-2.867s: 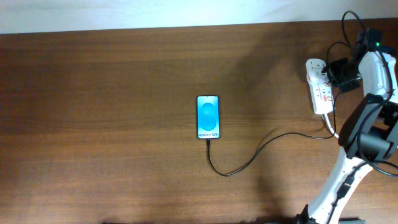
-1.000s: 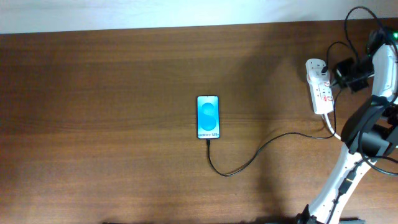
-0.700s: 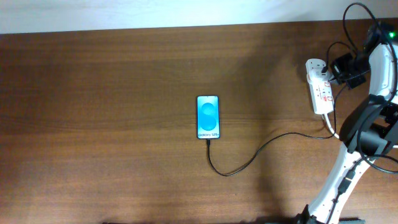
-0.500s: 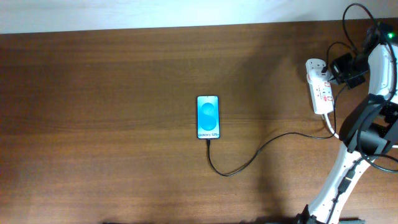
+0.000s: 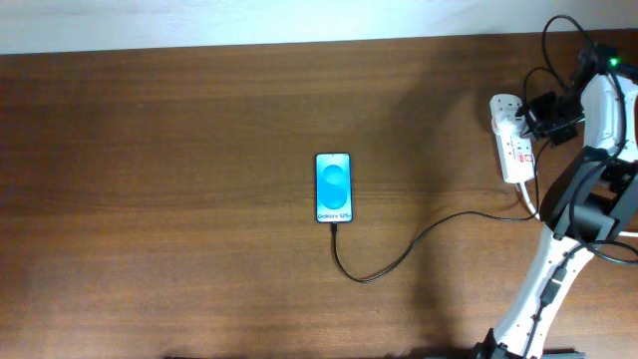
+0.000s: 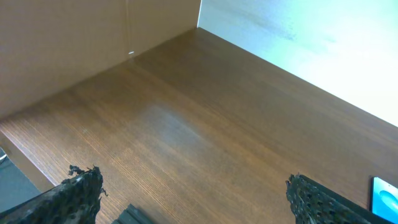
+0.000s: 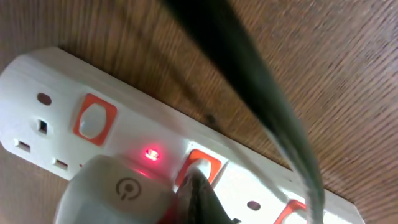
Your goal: Plug charger to phone and switch on socket
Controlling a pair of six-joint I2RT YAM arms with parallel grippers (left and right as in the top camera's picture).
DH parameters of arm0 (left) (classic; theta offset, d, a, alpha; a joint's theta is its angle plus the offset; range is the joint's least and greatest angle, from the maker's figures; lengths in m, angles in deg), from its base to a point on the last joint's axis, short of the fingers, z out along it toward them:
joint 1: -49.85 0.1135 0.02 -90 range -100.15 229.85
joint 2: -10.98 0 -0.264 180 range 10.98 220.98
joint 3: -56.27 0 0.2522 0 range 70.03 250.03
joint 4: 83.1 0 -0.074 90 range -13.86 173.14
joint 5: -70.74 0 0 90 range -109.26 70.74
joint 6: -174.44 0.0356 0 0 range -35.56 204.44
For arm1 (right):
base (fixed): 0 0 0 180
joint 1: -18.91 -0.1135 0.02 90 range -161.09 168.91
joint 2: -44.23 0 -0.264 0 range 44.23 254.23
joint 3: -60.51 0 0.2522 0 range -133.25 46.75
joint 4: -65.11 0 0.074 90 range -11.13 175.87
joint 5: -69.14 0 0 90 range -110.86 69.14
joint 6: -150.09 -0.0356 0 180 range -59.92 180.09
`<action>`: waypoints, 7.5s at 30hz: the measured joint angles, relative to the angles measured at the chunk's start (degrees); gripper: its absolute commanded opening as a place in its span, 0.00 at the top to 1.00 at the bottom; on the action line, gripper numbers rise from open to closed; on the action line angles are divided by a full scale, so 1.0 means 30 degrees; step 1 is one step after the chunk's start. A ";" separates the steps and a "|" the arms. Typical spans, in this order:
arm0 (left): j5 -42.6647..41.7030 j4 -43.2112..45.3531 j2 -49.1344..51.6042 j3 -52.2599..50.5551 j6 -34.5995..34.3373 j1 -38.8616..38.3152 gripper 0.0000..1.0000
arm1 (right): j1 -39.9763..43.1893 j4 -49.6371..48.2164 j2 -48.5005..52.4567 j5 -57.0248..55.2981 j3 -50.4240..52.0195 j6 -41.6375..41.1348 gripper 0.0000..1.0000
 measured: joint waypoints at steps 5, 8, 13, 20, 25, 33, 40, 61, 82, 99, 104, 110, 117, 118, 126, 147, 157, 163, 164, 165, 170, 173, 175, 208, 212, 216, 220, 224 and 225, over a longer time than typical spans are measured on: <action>0.0000 0.0000 0.0000 0.0000 0.0000 0.0000 0.01 | -0.0087 0.0619 -0.0044 -0.0073 -0.0087 0.0175 0.96; 0.0000 0.0000 0.0000 0.0000 0.0000 0.0000 0.01 | -0.0335 0.1690 -0.0736 -0.0962 0.0066 0.0291 0.96; 0.0000 0.0000 0.0000 0.0000 0.0000 0.0000 0.01 | -0.0335 0.2324 -0.6601 -0.2535 0.0124 0.0357 0.95; 0.0058 0.0007 -0.0510 -0.0015 0.0000 0.2594 0.01 | -0.0335 0.1617 -1.5395 -0.2601 0.0000 0.0335 0.96; 0.0073 -0.0058 -0.2790 0.0408 0.0000 0.3883 0.01 | -0.0335 -0.0707 -1.8804 -0.0488 0.0044 0.0328 0.96; 0.0066 -0.0022 -0.2805 0.0670 0.0000 0.3942 0.01 | -0.0335 -0.2339 -2.2207 0.0248 0.0051 0.0335 0.96; 0.0087 0.3738 -0.2820 0.0495 -0.0488 0.3942 0.01 | -0.0335 -0.2113 -2.2586 0.0816 0.0051 0.0335 0.92; -1.1336 3.2749 -0.2710 -2.5638 0.4073 0.3774 0.01 | -0.0335 -0.1785 -2.4487 0.0976 0.0058 0.0357 0.85; -1.1533 3.0826 -0.2652 -2.6221 0.4277 0.3774 0.01 | -0.2433 -0.9056 -3.5525 0.0240 1.1686 0.0350 0.83; -1.1540 3.0833 -0.2710 -2.6221 0.4277 0.2317 0.01 | -0.4692 -0.9755 -3.9517 0.0882 1.2327 0.0350 0.83; -1.1540 3.0833 -0.2710 -2.6221 0.4277 0.2317 0.01 | -0.4692 -0.9901 -3.9568 0.0882 1.2335 0.0342 0.83; -1.1438 3.0811 -0.2710 -2.6221 0.4401 0.2317 0.01 | -0.4692 -1.0120 -3.9568 0.0882 1.2335 0.0357 0.83; -1.1380 3.0804 -0.2710 -2.6221 0.9428 0.2317 0.01 | -0.4692 -1.0331 -3.9568 0.0882 1.2335 0.0350 0.76; -1.1380 3.0804 -0.2710 -2.6221 0.9719 0.2317 0.01 | -0.4692 -1.0615 -3.9568 0.0882 1.2349 0.0335 0.74; -1.1380 3.0804 -0.2710 -2.6214 1.0338 0.2317 0.01 | -0.4707 -1.2305 -4.1076 0.0641 1.3886 0.0423 0.73; -1.1373 3.0789 -0.2710 -2.6214 1.0338 0.2317 0.01 | -0.7475 -1.4010 -4.7838 -0.1231 1.8870 0.1428 0.02; -1.1380 3.0789 -0.2710 -2.6214 1.0338 0.2317 0.01 | -0.7475 -1.2575 -4.7838 -0.4204 2.2928 0.1428 0.02; -1.1373 3.0796 -0.2710 -2.6214 1.0338 0.2317 0.01 | -0.7475 -1.2502 -4.7830 -0.6054 2.7525 0.1428 0.02; -1.1380 3.0789 -0.2710 -2.6214 1.0338 0.2317 0.01 | -0.7475 -1.2779 -4.7830 -0.6200 2.8414 0.1428 0.02; -1.1380 3.0789 -0.2710 -2.6214 1.0338 0.2317 0.01 | -0.7475 -1.3070 -4.7830 -0.6258 2.9055 0.1428 0.02; -1.1380 3.0789 -0.2710 -2.6214 1.0338 0.2317 0.01 | -0.7475 -1.5526 -4.7830 -0.6484 3.3135 0.1435 0.02; -1.1373 3.0789 -0.2710 -2.6214 1.0338 0.2317 0.01 | -0.7475 -1.7857 -4.7816 -0.6739 3.5488 0.1552 0.02; -1.1380 3.0789 -0.2710 -2.6214 1.0346 0.2317 0.01 | -0.7475 -1.9686 -4.7816 -0.6834 3.7179 0.2025 0.02; -1.1373 3.0789 -0.2710 -2.6214 1.0338 0.2317 0.01 | -0.7475 -2.4232 -4.7816 -0.4750 4.3262 1.0826 0.02; -1.1380 3.0789 -0.2710 -2.6214 1.0338 0.2317 0.01 | -0.7475 -2.2556 -4.7816 -0.4495 4.3277 1.2560 0.02; -1.1373 3.0789 -0.2710 -2.6214 1.0338 0.2317 0.01 | -0.7475 -2.2454 -4.7816 -0.4415 4.3277 1.3610 0.02; -1.1380 3.0782 -0.2710 -2.6214 1.0338 0.2317 0.01 | -0.7475 -2.2447 -4.7816 -0.4415 4.3277 1.4207 0.02; -1.1380 3.0782 -0.2710 -2.6214 1.0346 0.2317 0.01 | -0.7475 -2.2447 -4.7816 -0.4415 4.3277 1.4418 0.02; -1.1380 3.0782 -0.2710 -2.6214 1.0338 0.2317 0.01 | -0.7475 -2.2447 -4.7816 -0.4415 4.3284 1.4426 0.02</action>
